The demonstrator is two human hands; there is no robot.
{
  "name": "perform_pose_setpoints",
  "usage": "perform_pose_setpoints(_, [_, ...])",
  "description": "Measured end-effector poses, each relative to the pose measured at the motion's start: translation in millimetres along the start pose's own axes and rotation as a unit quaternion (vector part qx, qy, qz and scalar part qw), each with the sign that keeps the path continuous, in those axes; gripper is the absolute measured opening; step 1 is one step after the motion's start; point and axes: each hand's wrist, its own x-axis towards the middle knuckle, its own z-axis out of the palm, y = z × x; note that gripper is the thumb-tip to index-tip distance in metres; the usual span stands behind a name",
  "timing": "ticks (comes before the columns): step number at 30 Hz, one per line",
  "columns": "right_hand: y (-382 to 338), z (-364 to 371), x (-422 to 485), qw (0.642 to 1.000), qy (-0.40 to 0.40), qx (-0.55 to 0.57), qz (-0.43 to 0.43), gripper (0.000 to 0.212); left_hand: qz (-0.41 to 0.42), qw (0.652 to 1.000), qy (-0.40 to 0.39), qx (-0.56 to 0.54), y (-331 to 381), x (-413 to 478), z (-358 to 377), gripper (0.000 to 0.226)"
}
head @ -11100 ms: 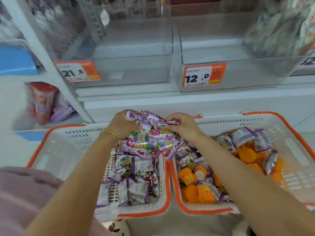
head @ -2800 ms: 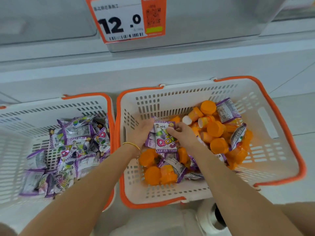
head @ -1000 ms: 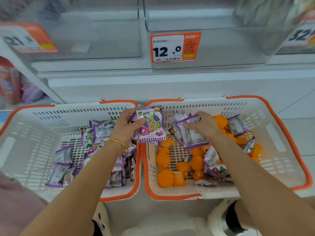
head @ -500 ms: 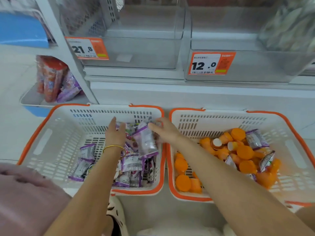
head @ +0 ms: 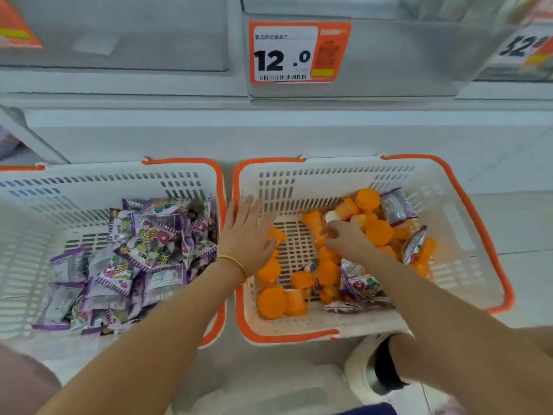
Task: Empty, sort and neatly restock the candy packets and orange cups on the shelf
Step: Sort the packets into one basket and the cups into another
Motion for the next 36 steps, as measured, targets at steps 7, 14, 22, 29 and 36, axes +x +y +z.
perform_pose_setpoints(7, [18, 65, 50, 0.951, -0.172, -0.230, -0.114, 0.044, 0.004, 0.999, 0.041, 0.030, 0, 2, 14, 0.048])
perform_pose_setpoints(14, [22, 91, 62, 0.873, -0.201, -0.424, -0.130, 0.032, -0.005, 0.997, 0.070, 0.023, 1, 4, 16, 0.043])
perform_pose_setpoints(22, [23, 82, 67, 0.875, -0.185, -0.430, -0.125, 0.020, -0.006, 0.997, 0.065, 0.036, 1, 4, 15, 0.043])
perform_pose_setpoints(29, [26, 38, 45, 0.993, -0.073, -0.043, -0.086, 0.016, -0.007, 0.997, 0.061, 0.047, 0, 4, 18, 0.044])
perform_pose_setpoints(36, [33, -44, -4, 0.973, 0.118, 0.197, -0.002, 0.009, 0.023, 0.993, 0.062, 0.099, 8, 6, 16, 0.046])
